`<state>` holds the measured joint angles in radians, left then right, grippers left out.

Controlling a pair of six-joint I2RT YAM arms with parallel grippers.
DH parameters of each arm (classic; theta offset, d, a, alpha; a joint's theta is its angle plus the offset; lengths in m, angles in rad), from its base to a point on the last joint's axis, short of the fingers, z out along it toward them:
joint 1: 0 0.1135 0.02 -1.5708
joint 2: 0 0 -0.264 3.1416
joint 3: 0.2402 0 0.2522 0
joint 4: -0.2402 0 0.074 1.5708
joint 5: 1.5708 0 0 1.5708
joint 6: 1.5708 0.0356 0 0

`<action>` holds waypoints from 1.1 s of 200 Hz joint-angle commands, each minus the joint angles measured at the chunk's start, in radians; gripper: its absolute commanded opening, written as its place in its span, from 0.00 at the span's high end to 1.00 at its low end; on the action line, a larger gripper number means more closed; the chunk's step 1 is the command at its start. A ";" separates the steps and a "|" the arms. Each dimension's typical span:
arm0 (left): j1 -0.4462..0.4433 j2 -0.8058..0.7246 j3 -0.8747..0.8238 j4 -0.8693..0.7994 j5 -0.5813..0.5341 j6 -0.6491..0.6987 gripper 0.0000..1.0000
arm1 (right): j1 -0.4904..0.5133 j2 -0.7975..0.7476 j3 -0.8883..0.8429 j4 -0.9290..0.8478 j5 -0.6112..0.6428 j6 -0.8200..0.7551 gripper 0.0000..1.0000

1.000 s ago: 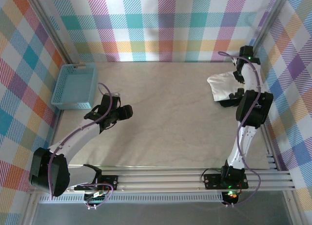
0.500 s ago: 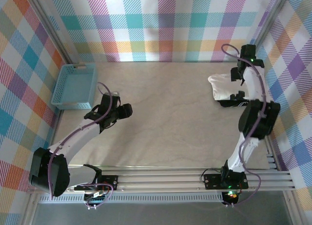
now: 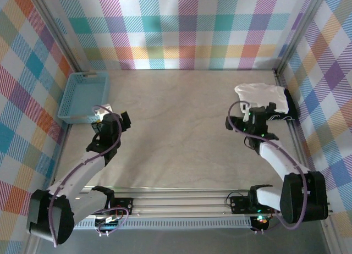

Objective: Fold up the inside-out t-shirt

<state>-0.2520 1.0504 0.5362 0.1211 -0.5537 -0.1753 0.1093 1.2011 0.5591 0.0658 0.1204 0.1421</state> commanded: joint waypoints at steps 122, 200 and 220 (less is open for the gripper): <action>0.169 0.487 -0.070 0.584 0.403 0.193 0.00 | -0.061 0.340 -0.174 0.821 0.039 -0.113 0.00; 0.188 0.517 -0.111 0.678 0.484 0.208 0.00 | -0.062 0.336 -0.171 0.810 0.035 -0.116 0.00; 0.188 0.516 -0.112 0.681 0.484 0.208 0.00 | -0.062 0.336 -0.168 0.806 0.032 -0.114 0.00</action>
<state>-0.0750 1.5623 0.4343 0.7609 -0.0898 0.0196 0.0517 1.5318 0.3870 0.8314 0.1707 0.0326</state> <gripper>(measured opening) 0.999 0.996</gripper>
